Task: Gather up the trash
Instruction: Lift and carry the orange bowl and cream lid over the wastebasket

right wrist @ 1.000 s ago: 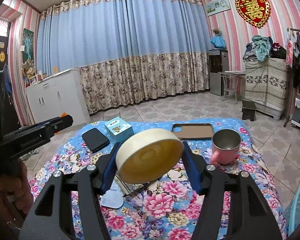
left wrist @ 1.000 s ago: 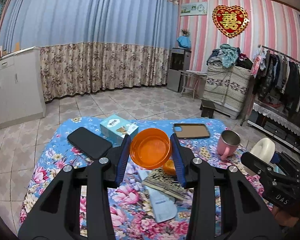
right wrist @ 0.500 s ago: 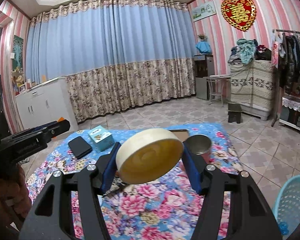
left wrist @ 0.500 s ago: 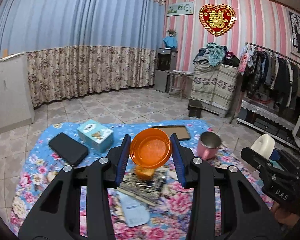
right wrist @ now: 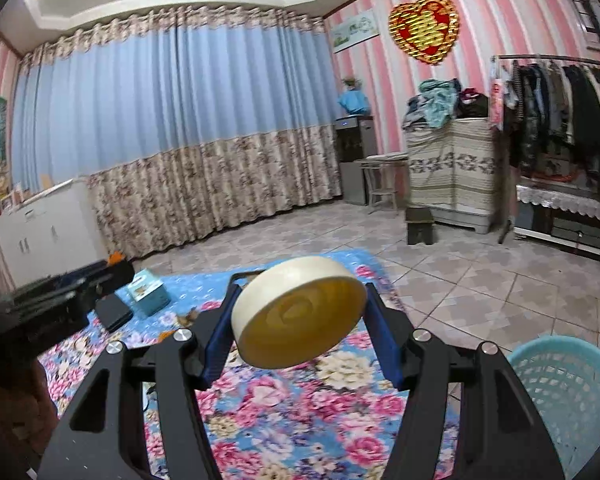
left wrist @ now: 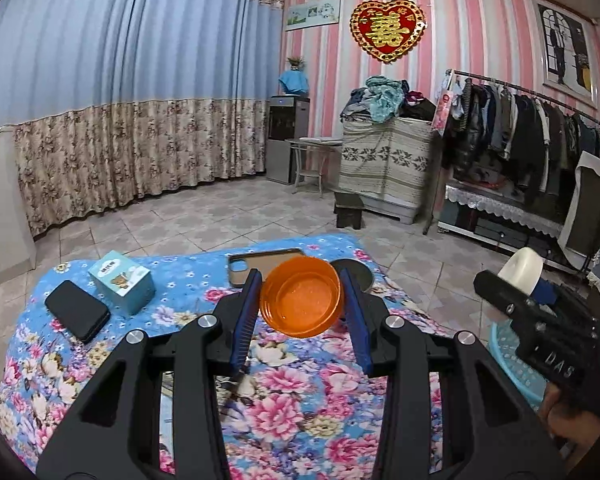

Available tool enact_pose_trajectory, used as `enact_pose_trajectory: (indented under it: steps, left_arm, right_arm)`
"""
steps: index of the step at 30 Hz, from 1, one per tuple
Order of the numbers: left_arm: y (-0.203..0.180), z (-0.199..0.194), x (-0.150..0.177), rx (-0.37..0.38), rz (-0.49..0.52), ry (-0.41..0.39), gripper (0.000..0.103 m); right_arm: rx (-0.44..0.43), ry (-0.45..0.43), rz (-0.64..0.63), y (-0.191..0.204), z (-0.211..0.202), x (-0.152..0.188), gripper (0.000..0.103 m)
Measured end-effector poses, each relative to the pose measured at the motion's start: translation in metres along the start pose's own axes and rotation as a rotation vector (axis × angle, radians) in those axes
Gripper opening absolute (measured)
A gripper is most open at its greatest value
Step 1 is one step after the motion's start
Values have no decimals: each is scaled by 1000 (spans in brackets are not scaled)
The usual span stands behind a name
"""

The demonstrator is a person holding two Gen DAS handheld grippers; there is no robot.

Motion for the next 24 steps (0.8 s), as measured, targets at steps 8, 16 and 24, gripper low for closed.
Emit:
enact_pose_trajectory:
  steps: [8,16,24]
  left_arm:
    - [-11,2,1,27,13,3,39]
    - [-20,9,0,61,5,5,39]
    - [-66,23,2,137,23,13,39]
  right_arm:
    - [57,-19,20,-30,-12,-3,60]
    - [133,-30,48,-68,-26,-3,60]
    - [233,-15,57,-129,-53,2,60]
Point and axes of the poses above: each gripper's, at about its wrist camera, not at the fingertips, and z roughly the way its jaws point, y to its left, x to its underside, the point moved 4 cm from there along z, roughly the way its jaws point, and after that the axes turned 1 degree about -y, right-handed, at the moved point
